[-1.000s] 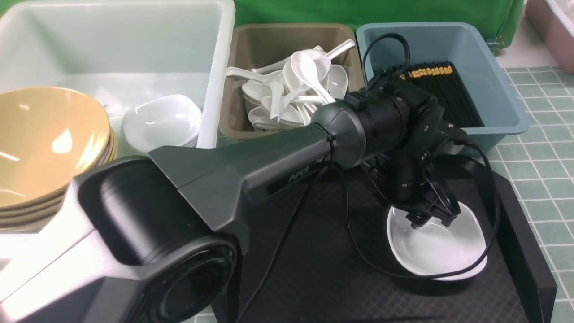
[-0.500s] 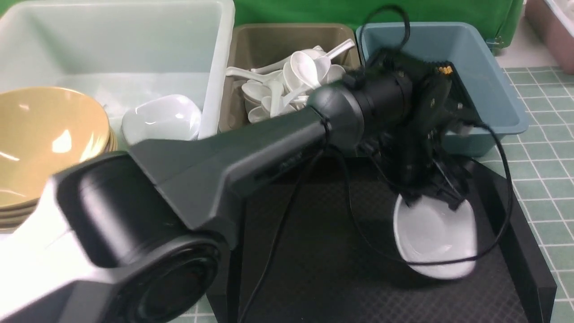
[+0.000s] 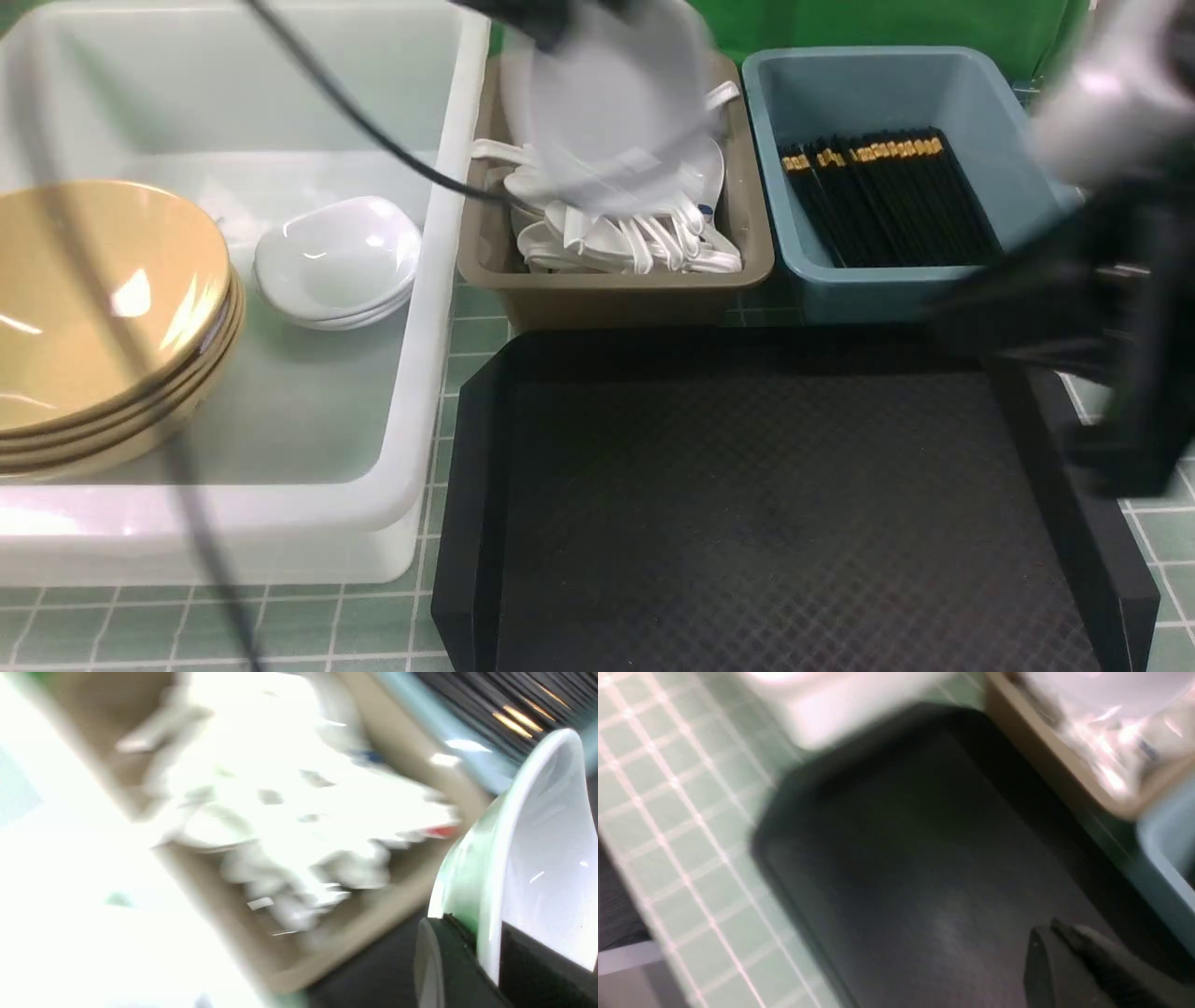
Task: On blue table put chopsticks spoon bowls plates into blue grey white boxes.
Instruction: 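Place the white bowl into the white bin with the other dishes with the left gripper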
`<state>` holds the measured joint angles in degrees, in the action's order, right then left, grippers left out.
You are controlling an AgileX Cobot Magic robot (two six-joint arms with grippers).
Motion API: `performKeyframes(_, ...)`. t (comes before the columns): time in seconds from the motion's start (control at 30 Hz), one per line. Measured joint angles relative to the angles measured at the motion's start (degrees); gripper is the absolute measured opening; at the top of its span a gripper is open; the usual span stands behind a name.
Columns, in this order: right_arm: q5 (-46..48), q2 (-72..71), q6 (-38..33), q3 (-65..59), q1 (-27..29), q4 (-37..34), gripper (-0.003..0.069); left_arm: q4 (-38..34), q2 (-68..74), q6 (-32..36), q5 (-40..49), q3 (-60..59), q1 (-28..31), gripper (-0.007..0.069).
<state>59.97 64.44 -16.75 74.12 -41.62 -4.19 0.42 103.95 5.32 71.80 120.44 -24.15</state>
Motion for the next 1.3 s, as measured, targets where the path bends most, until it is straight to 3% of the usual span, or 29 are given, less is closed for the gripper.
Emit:
performKeyframes(0.2, -2.3, 13.7, -3.3, 12.0, -9.8, -1.0, 0.0049, -4.3, -7.6, 1.2, 0.4, -8.4, 17.9, 0.0006)
performKeyframes(0.47, -2.3, 23.5, -4.8, 19.7, -13.3, -1.2, 0.0051, -11.1, -6.7, 4.5, -7.8, -19.3, 29.5, 0.0006)
performKeyframes(0.8, 0.0, 25.7, -4.7, 19.9, -13.3, -0.7, 0.0058, -16.6, 2.5, 21.1, -16.6, -21.1, 29.5, 0.0006)
performKeyframes(1.1, 1.2, 25.7, -4.7, 19.9, -13.3, -0.3, 0.0066, -16.5, 10.4, 23.2, -21.4, -21.3, 29.5, 0.0013)
performKeyframes(1.3, 1.3, 25.7, -4.5, 19.9, -13.3, 1.1, 0.0071, -16.3, 11.2, 23.9, -22.5, -21.3, 29.5, 0.012)
